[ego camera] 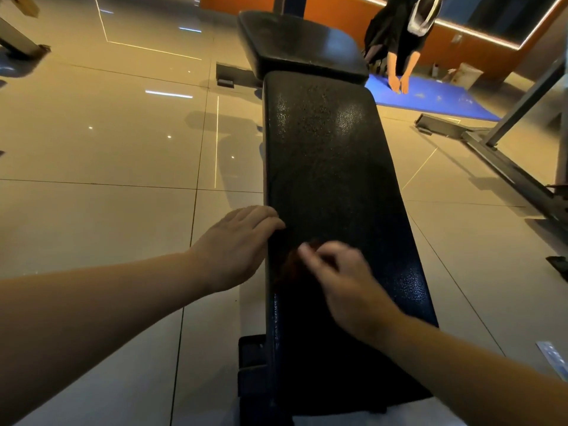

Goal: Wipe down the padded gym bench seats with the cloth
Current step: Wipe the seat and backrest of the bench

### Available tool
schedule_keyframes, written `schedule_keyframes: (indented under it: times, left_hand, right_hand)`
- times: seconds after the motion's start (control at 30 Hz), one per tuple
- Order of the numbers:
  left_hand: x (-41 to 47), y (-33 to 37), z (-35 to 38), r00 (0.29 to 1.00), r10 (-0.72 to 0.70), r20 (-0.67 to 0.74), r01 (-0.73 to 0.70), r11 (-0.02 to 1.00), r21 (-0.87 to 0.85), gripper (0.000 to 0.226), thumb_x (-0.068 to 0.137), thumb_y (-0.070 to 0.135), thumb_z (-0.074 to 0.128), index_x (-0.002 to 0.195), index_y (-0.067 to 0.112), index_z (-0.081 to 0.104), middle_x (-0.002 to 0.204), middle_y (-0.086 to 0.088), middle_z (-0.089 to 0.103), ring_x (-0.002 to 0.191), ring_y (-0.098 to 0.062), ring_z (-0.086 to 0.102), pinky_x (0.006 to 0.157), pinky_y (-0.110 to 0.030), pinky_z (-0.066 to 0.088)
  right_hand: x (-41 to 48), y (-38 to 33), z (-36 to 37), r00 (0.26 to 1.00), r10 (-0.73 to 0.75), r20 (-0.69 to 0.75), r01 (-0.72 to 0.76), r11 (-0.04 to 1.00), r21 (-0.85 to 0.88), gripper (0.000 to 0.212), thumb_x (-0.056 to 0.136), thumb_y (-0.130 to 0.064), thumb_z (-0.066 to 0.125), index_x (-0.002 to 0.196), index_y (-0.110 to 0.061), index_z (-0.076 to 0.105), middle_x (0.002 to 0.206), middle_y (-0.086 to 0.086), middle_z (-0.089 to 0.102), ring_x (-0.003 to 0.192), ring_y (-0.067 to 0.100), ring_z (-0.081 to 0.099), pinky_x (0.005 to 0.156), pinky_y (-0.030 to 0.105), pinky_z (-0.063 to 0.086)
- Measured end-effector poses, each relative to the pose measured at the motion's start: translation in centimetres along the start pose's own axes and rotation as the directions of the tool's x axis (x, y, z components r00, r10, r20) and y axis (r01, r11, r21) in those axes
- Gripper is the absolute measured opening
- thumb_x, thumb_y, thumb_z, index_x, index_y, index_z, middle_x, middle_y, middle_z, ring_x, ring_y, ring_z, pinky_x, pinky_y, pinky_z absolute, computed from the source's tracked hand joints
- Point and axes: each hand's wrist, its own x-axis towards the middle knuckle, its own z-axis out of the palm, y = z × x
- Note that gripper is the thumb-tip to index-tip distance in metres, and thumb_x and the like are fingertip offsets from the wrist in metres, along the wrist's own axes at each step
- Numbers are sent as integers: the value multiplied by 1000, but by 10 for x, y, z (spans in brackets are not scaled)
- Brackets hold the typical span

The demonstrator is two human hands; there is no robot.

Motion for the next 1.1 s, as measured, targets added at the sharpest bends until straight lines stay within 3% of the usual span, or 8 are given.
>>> schedule_keyframes:
  times: [0.07,0.2,0.33,0.4,0.5,0.7,0.93,1.1]
  left_hand:
    - [8,10,8,999,-38,-25,35,994,-101,44,100,31,34,139,17,48,143,-2,47,137,-18,40,117,-35,32]
    - [36,32,23,992,-120,-35,112,978,-174,49,103,29,37,150,14,38,158,-3,33,151,-16,19,125,-38,16]
    - [57,42,40,970,-240,-27,230,953,-198,51,106,23,32,155,12,28,164,-4,19,153,-16,4,126,-36,2]
    - [55,41,52,973,-210,-100,197,972,-127,49,101,21,36,148,9,40,158,-11,34,151,-25,19,123,-44,16]
    - [52,36,65,961,-178,-214,153,980,-129,49,93,26,43,140,11,46,148,-10,43,143,-26,30,115,-51,27]
    - [57,33,70,898,-168,-406,96,976,-193,34,90,23,56,122,15,48,129,-9,41,126,-28,42,114,-45,36]
    - [47,34,64,799,-118,-590,39,989,-145,30,90,26,58,117,16,48,124,-10,42,111,-28,50,95,-37,39]
    - [48,17,18,855,-250,-454,94,936,-338,23,76,9,46,96,13,58,99,-8,56,94,-24,53,82,-40,42]
  right_hand:
    - [15,37,-6,949,263,-176,-262,965,25,56,101,-27,43,156,-17,33,137,15,39,120,30,43,102,43,42]
    - [51,90,-25,740,645,-190,-590,758,276,46,109,-19,39,154,-16,35,144,0,38,131,10,32,118,29,22]
    - [106,97,-27,729,664,-167,-589,732,342,50,107,-9,37,156,-19,33,157,1,38,146,20,32,124,45,25]
    - [144,98,-35,719,678,-155,-593,714,373,55,105,-6,39,158,-19,29,162,0,32,151,20,25,125,43,20]
    - [206,99,-46,743,648,-168,-567,742,359,59,103,-3,43,158,-16,28,163,3,30,152,21,23,125,42,19]
    - [277,61,-43,931,355,-83,-321,906,275,59,104,-4,42,159,-20,27,165,-3,27,153,17,19,125,37,14]
    - [187,12,-26,998,21,61,-29,990,135,59,104,-17,49,158,-25,27,164,-7,26,152,12,17,125,32,11]
    - [107,-25,-5,993,15,113,-43,967,252,34,98,-21,54,131,-20,60,134,0,59,129,15,50,118,40,35]
